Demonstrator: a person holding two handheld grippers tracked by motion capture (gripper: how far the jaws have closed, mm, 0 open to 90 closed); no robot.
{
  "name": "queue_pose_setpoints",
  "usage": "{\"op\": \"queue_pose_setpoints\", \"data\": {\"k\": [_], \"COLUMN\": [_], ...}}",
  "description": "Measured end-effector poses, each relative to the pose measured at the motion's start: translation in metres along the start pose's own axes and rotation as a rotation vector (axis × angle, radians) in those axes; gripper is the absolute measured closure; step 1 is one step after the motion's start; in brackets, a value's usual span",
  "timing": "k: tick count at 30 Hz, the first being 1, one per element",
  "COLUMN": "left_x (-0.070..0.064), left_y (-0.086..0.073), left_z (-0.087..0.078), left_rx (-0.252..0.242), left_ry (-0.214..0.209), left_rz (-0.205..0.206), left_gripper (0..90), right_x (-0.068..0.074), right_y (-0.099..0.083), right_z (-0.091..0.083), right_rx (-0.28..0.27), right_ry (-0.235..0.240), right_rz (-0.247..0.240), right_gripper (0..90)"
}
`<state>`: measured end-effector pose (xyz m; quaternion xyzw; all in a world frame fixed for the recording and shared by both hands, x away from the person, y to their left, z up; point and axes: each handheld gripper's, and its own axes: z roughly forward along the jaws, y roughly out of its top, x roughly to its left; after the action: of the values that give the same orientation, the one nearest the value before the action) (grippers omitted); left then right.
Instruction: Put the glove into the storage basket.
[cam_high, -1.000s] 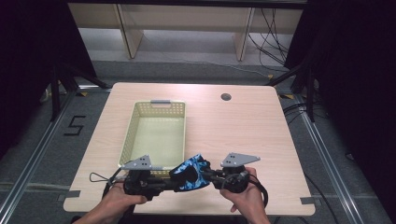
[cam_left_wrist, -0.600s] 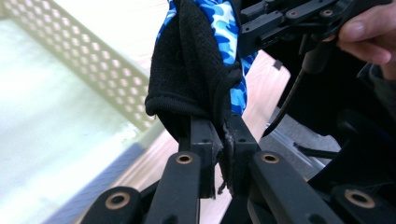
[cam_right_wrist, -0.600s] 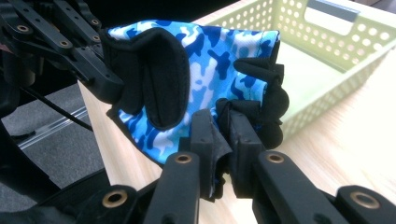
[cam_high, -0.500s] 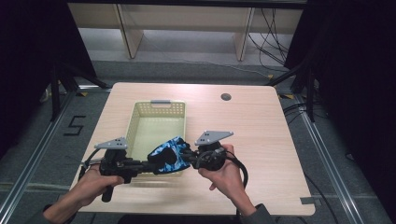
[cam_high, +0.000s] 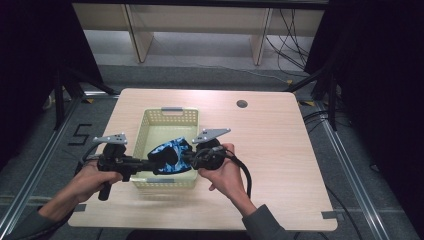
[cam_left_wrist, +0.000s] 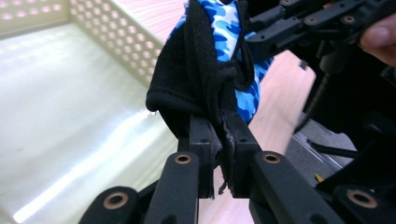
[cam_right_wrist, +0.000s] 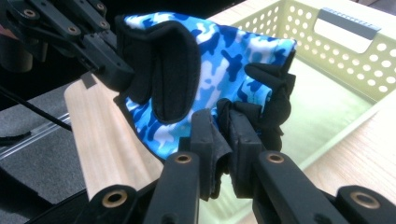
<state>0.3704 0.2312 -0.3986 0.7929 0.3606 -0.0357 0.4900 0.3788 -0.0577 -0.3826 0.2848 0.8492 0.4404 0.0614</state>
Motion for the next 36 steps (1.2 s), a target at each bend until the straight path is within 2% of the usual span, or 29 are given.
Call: {"op": "queue_pose_setpoints", "data": {"k": [5,6,7,8,11,12,16,17,18,20,23,24,25,26,28,32,33,35,36], "left_x": [0.016,0.019,0.023,0.026,0.035,0.037,0.042,0.043,0.044,0.044,0.047,0.047,0.048,0.048,0.048,0.048,0.048,0.048,0.048], "left_y": [0.0,0.0,-0.001,-0.001,-0.003,-0.003,-0.006,-0.006,-0.006,-0.007,-0.009,-0.009,-0.009,-0.009,-0.009,-0.01,-0.01,-0.009,-0.009], "left_z": [0.001,0.002,0.002,0.003,0.005,0.006,0.012,0.013,0.014,0.017,0.02,0.021,0.022,0.024,0.025,0.031,0.032,0.031,0.032], "left_rx": [0.041,0.043,0.05,0.044,0.061,0.075,0.111,0.125,0.137,0.149,0.189,0.188,0.203,0.194,0.22,0.243,0.246,0.274,0.272], "left_ry": [0.026,0.027,0.03,0.035,0.044,0.049,0.08,0.079,0.089,0.114,0.113,0.111,0.112,0.127,0.147,0.159,0.152,0.173,0.165], "left_rz": [-0.01,-0.023,-0.033,-0.049,-0.063,-0.067,-0.072,-0.074,-0.066,-0.059,-0.064,-0.07,-0.065,-0.063,-0.045,-0.032,-0.032,-0.012,-0.009], "left_gripper": [83.0,82.9,82.9,82.9,82.7,82.7,82.3,82.2,82.0,81.5,81.1,81.1,80.9,80.8,80.5,80.1,79.9,79.4,79.2], "right_x": [-0.002,-0.002,-0.004,-0.004,-0.006,-0.006,-0.008,-0.008,-0.006,-0.008,-0.005,-0.006,-0.006,-0.007,-0.007,-0.006,-0.005,-0.007,-0.007], "right_y": [0.003,0.003,0.003,0.003,0.003,0.003,0.001,-0.001,-0.001,-0.002,-0.003,-0.004,-0.004,-0.004,-0.004,-0.006,-0.006,-0.007,-0.007], "right_z": [0.018,0.022,0.026,0.03,0.041,0.045,0.06,0.065,0.067,0.074,0.079,0.08,0.081,0.082,0.084,0.088,0.089,0.091,0.092], "right_rx": [0.033,0.036,0.048,0.045,0.063,0.066,0.128,0.132,0.179,0.185,0.218,0.228,0.235,0.241,0.259,0.286,0.295,0.304,0.309], "right_ry": [-0.004,0.005,-0.007,-0.01,-0.019,-0.02,-0.028,-0.027,-0.042,-0.036,-0.038,-0.034,-0.035,-0.037,-0.035,-0.048,-0.05,-0.044,-0.043], "right_rz": [0.027,0.046,0.036,0.048,0.045,0.064,0.061,0.081,0.109,0.054,0.056,0.042,0.045,0.03,0.038,0.022,0.037,0.019,0.031], "right_gripper": [83.2,83.1,83.2,83.2,83.1,83.1,83.2,83.2,83.1,83.1,82.9,82.9,82.9,82.8,82.6,82.3,82.3,82.1,81.9]}}
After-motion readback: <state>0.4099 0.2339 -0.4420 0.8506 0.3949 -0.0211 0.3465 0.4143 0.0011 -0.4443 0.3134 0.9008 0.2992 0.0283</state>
